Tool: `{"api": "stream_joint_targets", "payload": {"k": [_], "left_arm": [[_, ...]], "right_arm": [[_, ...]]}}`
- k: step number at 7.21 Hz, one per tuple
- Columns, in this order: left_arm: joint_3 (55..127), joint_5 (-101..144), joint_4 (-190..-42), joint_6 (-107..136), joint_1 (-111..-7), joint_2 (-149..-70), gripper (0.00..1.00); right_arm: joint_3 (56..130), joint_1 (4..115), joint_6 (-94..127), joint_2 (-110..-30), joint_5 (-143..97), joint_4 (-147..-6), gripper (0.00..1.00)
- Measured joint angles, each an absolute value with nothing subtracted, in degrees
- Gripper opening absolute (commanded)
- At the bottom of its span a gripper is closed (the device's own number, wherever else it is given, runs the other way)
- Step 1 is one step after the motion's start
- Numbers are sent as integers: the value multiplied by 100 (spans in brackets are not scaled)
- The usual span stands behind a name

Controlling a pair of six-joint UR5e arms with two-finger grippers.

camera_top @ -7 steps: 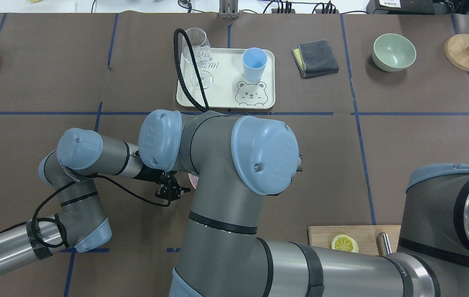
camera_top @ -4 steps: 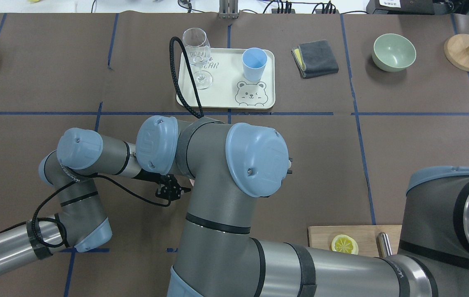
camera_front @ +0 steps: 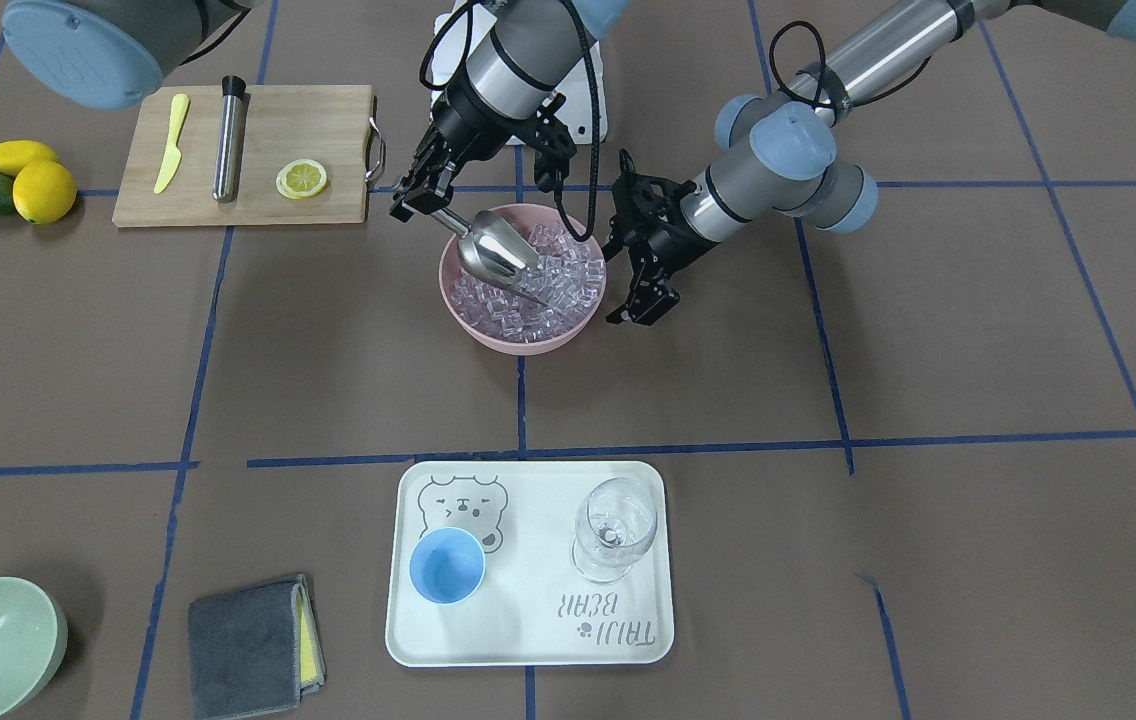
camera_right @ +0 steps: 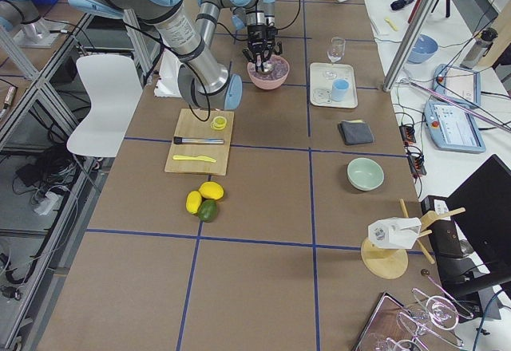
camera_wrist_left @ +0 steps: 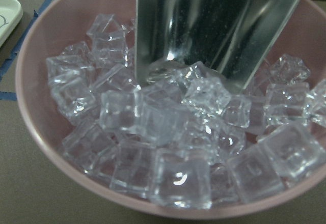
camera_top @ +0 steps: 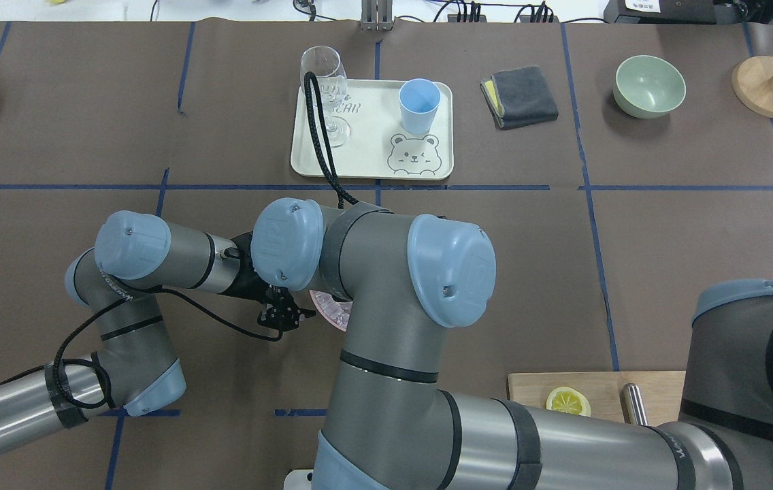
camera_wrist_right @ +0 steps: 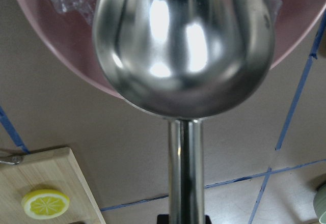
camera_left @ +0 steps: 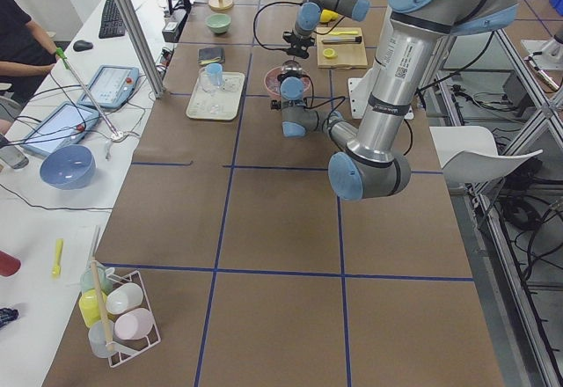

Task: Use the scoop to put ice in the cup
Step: 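Lower scoop into ice cubes in pink bowl with right gripper, then drag scoop through ice and lift it out loaded with right gripper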

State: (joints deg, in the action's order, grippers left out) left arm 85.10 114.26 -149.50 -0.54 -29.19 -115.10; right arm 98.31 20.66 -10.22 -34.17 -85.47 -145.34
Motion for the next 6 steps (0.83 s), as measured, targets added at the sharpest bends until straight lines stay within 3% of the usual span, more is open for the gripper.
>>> {"api": "stream_joint_targets", "payload": {"k": [6], "left_arm": [[8534, 11426, -14959, -37, -2927, -11522, 100]], "right_arm": [[10027, 2476, -895, -4293, -9716, -12959, 0]]}}
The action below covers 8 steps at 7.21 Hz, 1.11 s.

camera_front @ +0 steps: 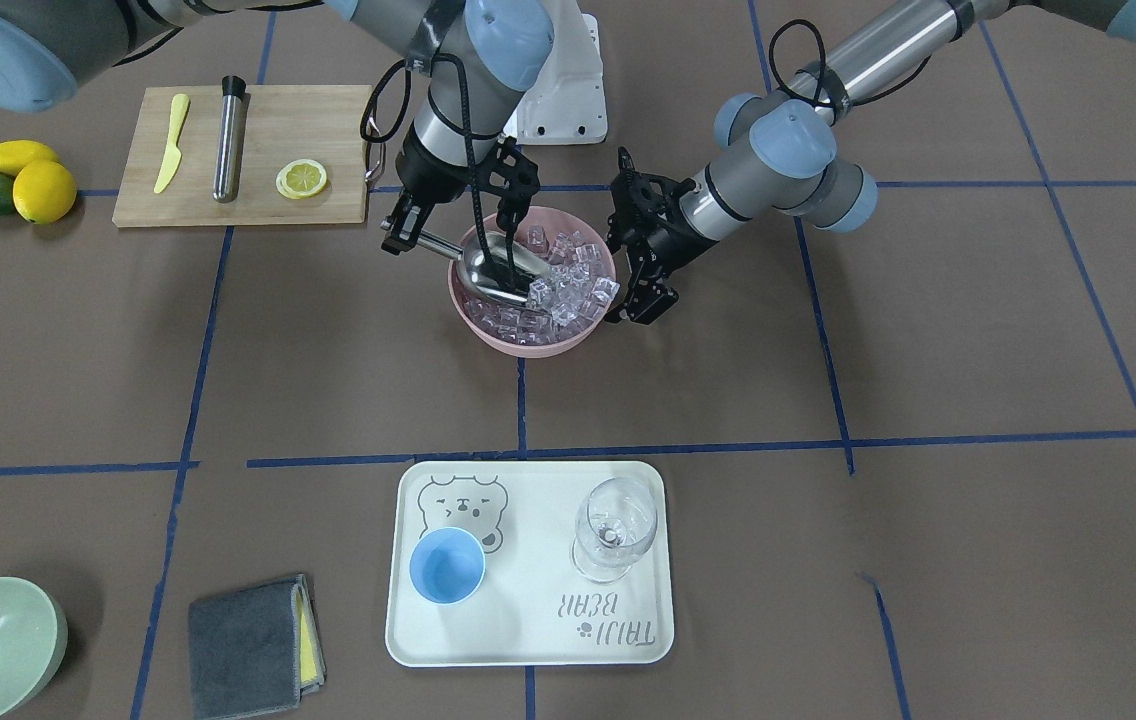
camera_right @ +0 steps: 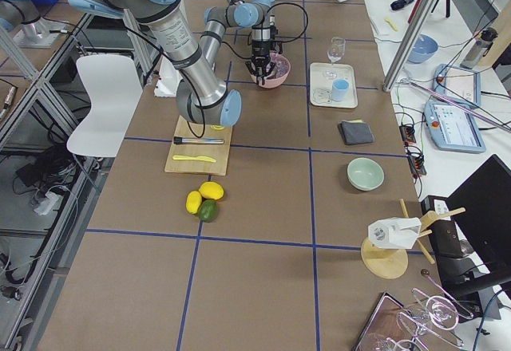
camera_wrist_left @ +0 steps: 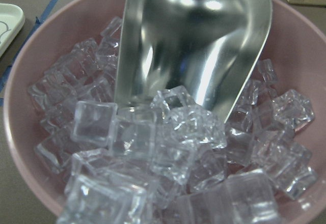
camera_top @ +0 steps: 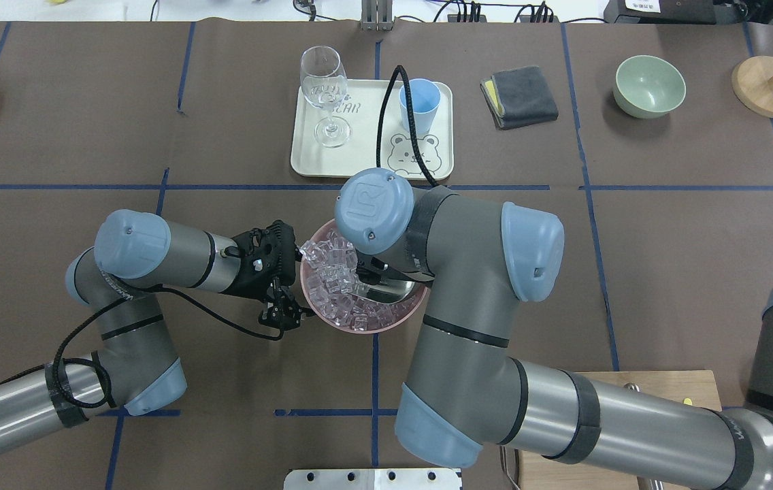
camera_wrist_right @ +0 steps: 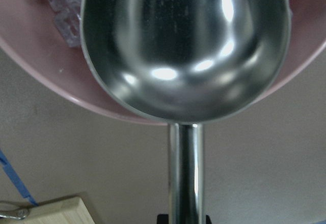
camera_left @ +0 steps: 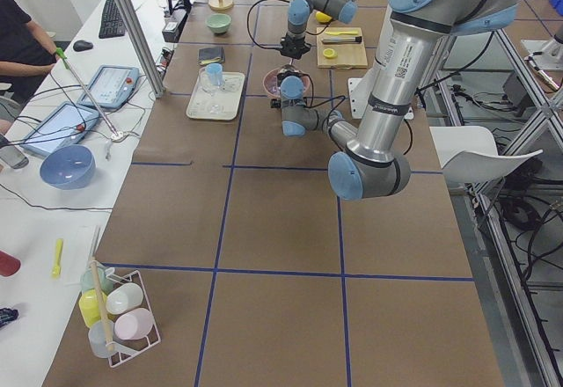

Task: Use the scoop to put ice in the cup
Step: 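Drag scoop through ice and lift it out loaded with right gripper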

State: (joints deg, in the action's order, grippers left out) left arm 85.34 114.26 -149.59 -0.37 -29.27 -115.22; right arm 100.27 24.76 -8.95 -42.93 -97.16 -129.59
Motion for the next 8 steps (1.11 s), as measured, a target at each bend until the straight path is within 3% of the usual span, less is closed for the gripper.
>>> {"api": "stream_joint_targets", "payload": {"k": [8], "left_arm": [[8547, 11432, -14950, -44, -2941, -11522, 100]], "right_arm": [[10091, 2924, -549, -4804, -10992, -11821, 0]]}}
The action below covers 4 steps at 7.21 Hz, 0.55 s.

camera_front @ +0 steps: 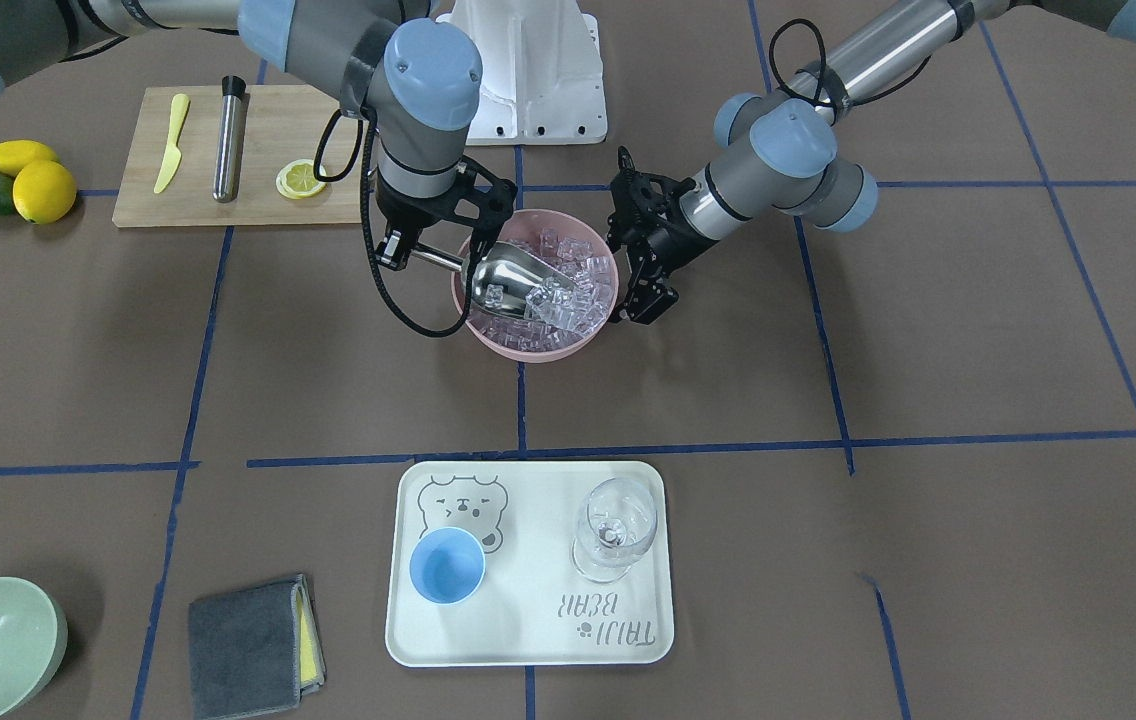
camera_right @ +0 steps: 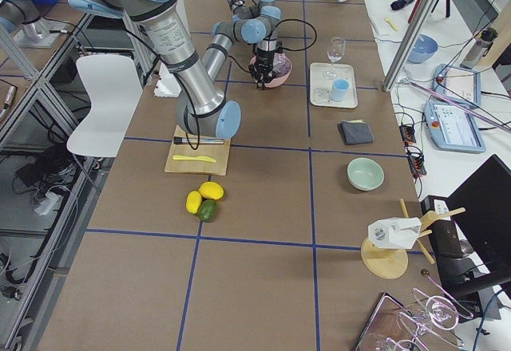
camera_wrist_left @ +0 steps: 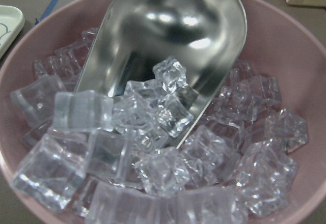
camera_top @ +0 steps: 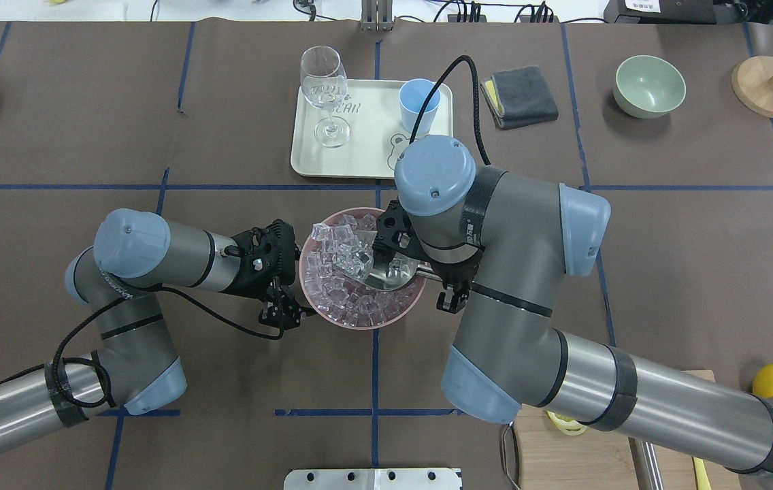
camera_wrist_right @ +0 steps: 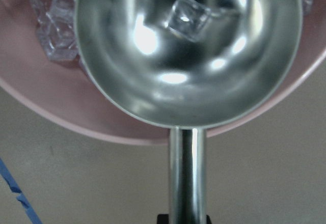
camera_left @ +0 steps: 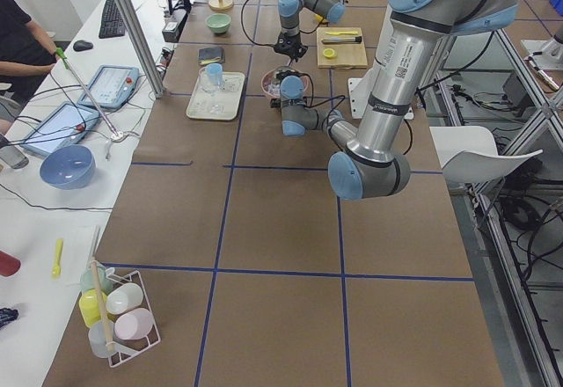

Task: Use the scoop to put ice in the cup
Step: 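Drag scoop through ice and lift it out loaded with right gripper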

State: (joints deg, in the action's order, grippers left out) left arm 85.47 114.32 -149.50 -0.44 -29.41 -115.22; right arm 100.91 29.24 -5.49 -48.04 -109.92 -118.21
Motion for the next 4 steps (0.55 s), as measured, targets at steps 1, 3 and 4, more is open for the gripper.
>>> {"api": "stream_joint_targets", "payload": {"k": [1, 3, 4], "left_arm": [[8549, 11434, -14950, -44, -2948, -11522, 100], [8551, 11437, -14951, -44, -2963, -11518, 100], [8552, 11440, -14950, -44, -2972, -11517, 100]], "right_arm": [[10130, 3001, -541, -4818, -11140, -11788, 0], [10175, 3078, -331, -4991, -11425, -11334, 0], [10257, 3119, -225, -5138, -11575, -11085, 0]]}}
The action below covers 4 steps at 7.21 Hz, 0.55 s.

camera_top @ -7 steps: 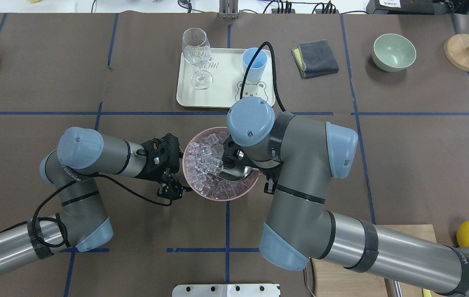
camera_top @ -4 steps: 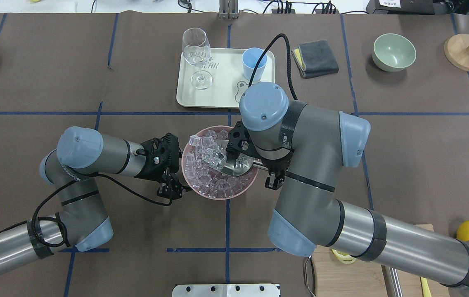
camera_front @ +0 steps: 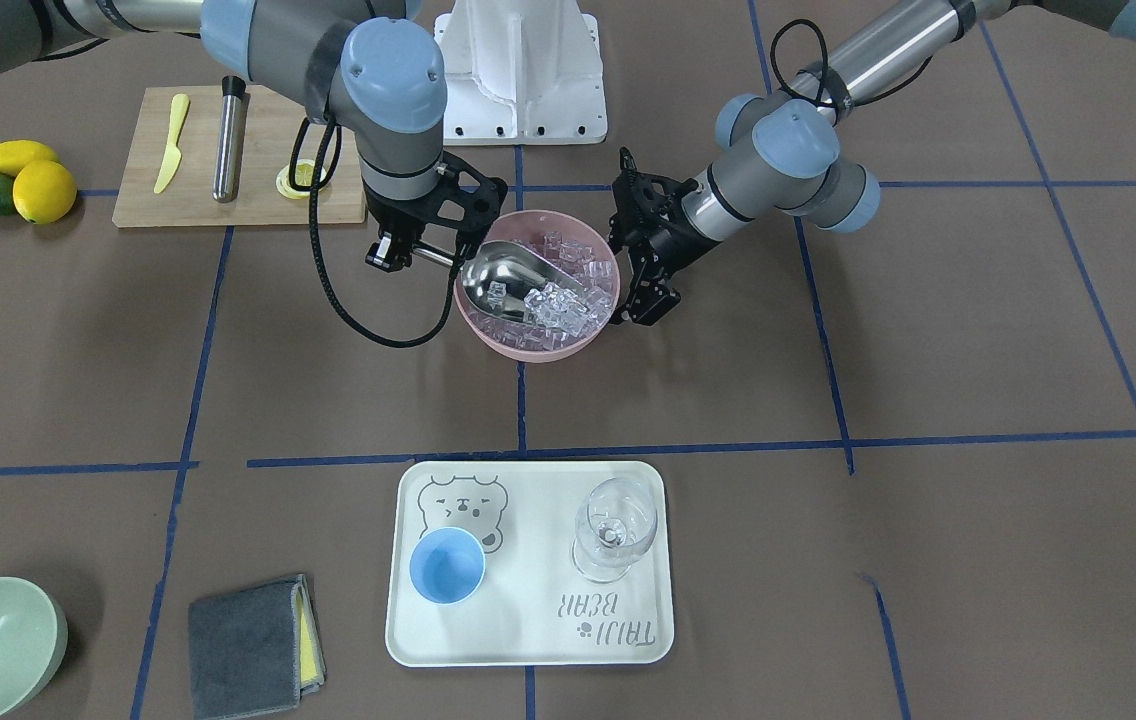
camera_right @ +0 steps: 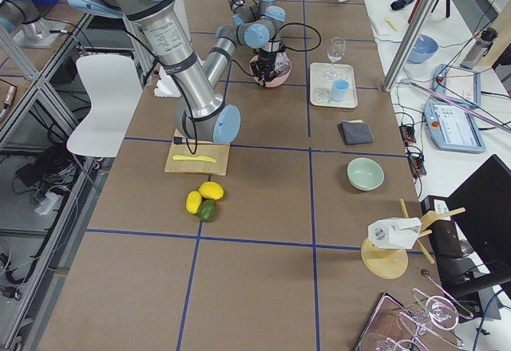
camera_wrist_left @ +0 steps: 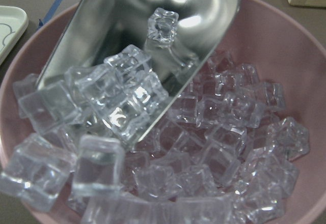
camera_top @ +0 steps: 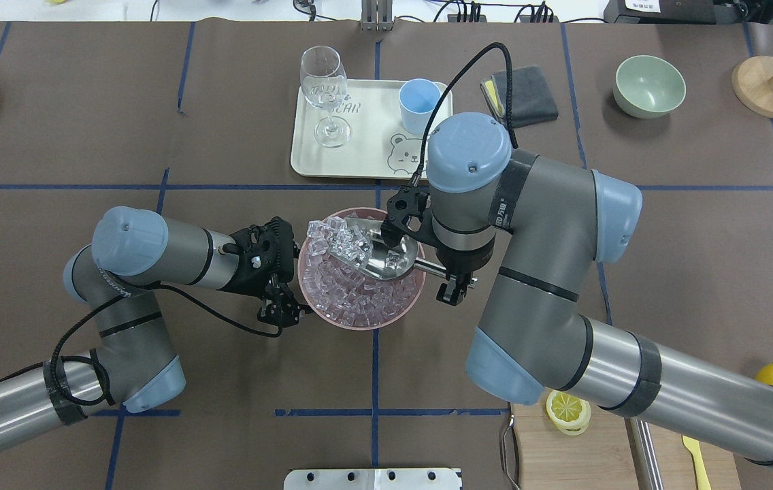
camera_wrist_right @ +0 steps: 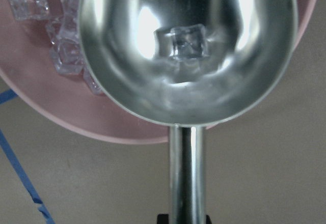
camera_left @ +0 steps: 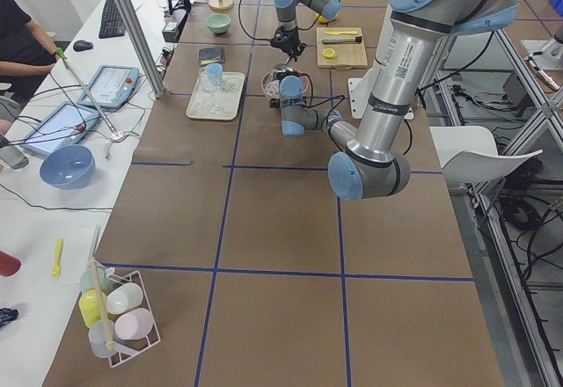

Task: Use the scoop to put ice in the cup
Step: 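Drag scoop through ice and lift it out loaded with right gripper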

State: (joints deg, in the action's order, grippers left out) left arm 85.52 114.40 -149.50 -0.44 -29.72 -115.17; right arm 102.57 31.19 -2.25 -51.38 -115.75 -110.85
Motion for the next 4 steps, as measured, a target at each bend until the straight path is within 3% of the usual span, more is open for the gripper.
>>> {"api": "stream_joint_targets", "payload": {"k": [4], "left_arm": [[8552, 11445, -14950, -42, -2982, -11522, 100]], "right_arm": [[10880, 3180, 334, -5454, -11689, -10901, 0]]}}
